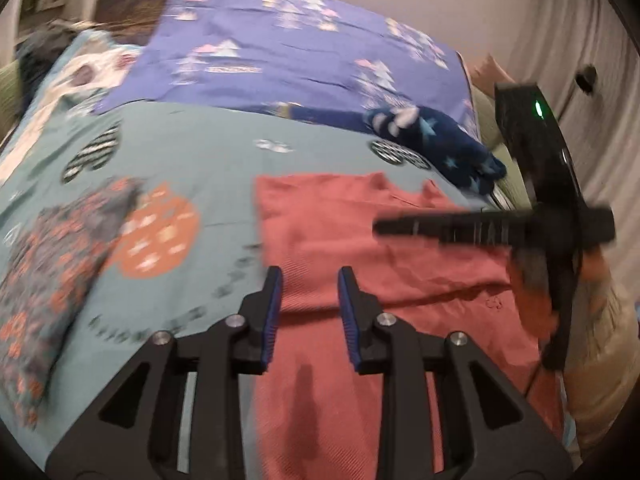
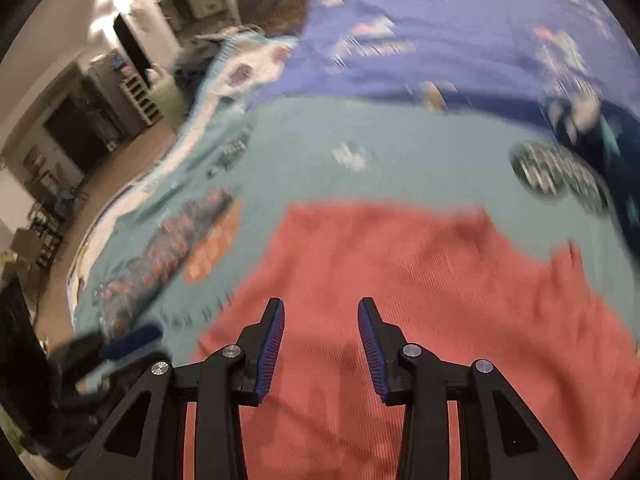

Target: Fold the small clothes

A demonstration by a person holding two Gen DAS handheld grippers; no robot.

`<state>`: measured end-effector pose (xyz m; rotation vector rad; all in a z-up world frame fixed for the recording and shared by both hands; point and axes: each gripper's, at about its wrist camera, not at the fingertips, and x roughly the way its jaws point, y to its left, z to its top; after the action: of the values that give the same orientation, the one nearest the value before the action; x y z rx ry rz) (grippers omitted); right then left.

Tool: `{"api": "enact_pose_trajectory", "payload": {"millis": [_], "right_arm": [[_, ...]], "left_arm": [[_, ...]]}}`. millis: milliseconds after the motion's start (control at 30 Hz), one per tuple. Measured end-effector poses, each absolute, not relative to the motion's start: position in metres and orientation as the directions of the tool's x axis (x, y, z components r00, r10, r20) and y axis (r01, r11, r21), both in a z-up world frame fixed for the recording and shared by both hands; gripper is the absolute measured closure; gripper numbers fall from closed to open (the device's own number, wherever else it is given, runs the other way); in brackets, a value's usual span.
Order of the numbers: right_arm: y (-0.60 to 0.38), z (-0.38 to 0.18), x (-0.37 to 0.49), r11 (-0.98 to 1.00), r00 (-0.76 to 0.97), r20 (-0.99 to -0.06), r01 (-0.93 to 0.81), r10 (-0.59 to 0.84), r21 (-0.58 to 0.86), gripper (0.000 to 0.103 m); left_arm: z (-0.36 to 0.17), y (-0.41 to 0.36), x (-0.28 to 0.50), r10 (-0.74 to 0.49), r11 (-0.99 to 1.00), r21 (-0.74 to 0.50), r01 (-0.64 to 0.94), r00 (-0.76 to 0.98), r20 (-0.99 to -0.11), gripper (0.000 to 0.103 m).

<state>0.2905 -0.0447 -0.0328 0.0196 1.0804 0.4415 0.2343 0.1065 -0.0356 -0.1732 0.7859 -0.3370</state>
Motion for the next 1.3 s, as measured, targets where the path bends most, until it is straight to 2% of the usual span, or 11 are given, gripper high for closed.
{"api": "enact_pose_trajectory", "payload": {"millis": [33, 100, 133, 200, 233, 300, 467, 567, 833, 1067, 1300], "right_arm": [[-0.054, -0.04, 0.285, 0.935, 0.406, -0.861, -0.297, 0.307, 0.193, 0.064], [-0.087, -0.056, 0.271, 0.969, 0.427, -0.877, -0.197, 0.22, 0.147, 0.066], [-0.102, -0.057, 0.262, 0.964, 0.437, -0.862, -0.186, 0.256, 0.192, 0.067], [-0.139, -0.054, 0.24, 0.944, 0.449, -0.83, -0.149, 0.331, 0.296, 0.068], [-0.157, -0.05, 0.229, 0.935, 0.468, -0.812, -0.126, 0.35, 0.331, 0.068], [-0.201, -0.037, 0.202, 0.947, 0.546, -0.788, -0.032, 0.284, 0.32, 0.066], [-0.302, -0.025, 0.16, 0.911, 0.642, -0.75, 0.195, 0.162, 0.364, 0.064], [-0.358, -0.024, 0.137, 0.858, 0.668, -0.741, 0.336, 0.075, 0.39, 0.06], [-0.487, -0.062, 0.107, 0.558, 0.703, -0.702, 0.54, 0.113, 0.63, 0.058], [-0.547, -0.087, 0.116, 0.469, 0.682, -0.728, 0.625, 0.061, 0.624, 0.057], [-0.574, -0.11, 0.147, 0.405, 0.689, -0.722, 0.643, 0.065, 0.65, 0.054]], "left_arm": [[-0.044, 0.096, 0.244, -0.333, 0.943, -0.24, 0.232, 0.643, -0.69, 0.052], [-0.065, 0.087, 0.259, -0.231, 0.971, -0.139, 0.194, 0.618, -0.751, 0.044], [-0.079, 0.087, 0.267, -0.174, 0.982, -0.095, 0.164, 0.585, -0.792, 0.042], [-0.078, 0.101, 0.269, -0.222, 0.975, -0.173, 0.14, 0.584, -0.781, 0.041], [-0.074, 0.106, 0.268, -0.206, 0.979, -0.171, 0.114, 0.59, -0.781, 0.041], [-0.063, 0.114, 0.261, -0.12, 0.992, -0.112, 0.053, 0.621, -0.775, 0.042], [-0.025, 0.115, 0.231, -0.222, 0.971, -0.219, 0.093, 0.69, -0.689, 0.042], [-0.008, 0.087, 0.224, -0.23, 0.972, -0.195, 0.133, 0.718, -0.657, 0.04], [-0.005, -0.003, 0.221, -0.29, 0.952, -0.132, 0.275, 0.678, -0.675, 0.038], [-0.008, -0.059, 0.224, -0.354, 0.925, -0.149, 0.349, 0.653, -0.669, 0.038], [-0.014, -0.088, 0.24, -0.337, 0.926, -0.109, 0.36, 0.665, -0.667, 0.038]]}}
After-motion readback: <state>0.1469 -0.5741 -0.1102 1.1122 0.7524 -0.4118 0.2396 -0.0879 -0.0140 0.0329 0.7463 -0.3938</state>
